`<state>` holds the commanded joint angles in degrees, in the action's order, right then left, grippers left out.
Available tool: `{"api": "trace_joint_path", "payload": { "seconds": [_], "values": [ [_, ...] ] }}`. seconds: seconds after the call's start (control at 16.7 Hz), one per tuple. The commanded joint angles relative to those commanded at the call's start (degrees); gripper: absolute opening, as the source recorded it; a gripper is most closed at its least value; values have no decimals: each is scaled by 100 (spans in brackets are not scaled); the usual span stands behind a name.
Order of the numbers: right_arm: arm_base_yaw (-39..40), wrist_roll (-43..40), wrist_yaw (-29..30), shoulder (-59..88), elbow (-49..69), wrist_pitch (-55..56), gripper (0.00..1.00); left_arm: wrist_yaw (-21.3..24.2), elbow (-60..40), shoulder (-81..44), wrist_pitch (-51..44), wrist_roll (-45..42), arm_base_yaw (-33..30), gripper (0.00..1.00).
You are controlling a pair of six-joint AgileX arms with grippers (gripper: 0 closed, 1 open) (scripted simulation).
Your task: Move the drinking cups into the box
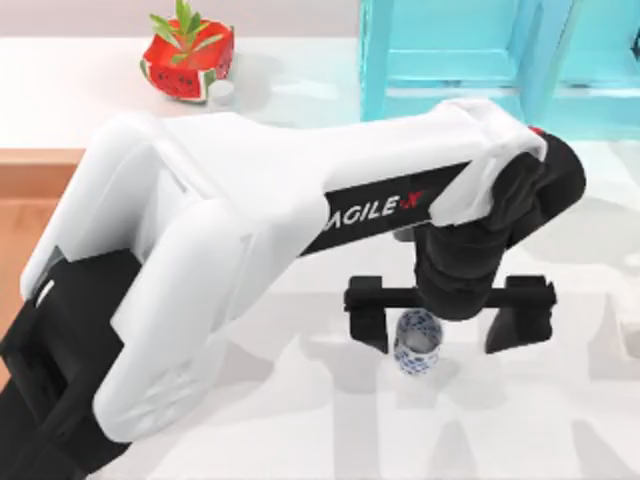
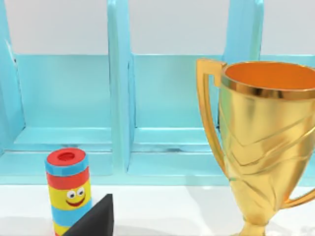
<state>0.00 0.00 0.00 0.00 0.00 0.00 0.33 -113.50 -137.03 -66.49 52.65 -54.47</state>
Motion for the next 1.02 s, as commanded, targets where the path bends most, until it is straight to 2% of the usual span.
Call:
{"api": "trace_joint_path", "payload": {
  "seconds": [0.12, 0.9, 1.02],
  "values": [
    [0, 0, 0, 0, 0, 0, 100, 0, 0, 0, 0, 0, 0, 100],
    [0, 0, 0, 0, 0, 0, 100, 0, 0, 0, 0, 0, 0, 2],
    [0, 0, 0, 0, 0, 0, 100, 0, 0, 0, 0, 0, 0, 0]
  ]
}}
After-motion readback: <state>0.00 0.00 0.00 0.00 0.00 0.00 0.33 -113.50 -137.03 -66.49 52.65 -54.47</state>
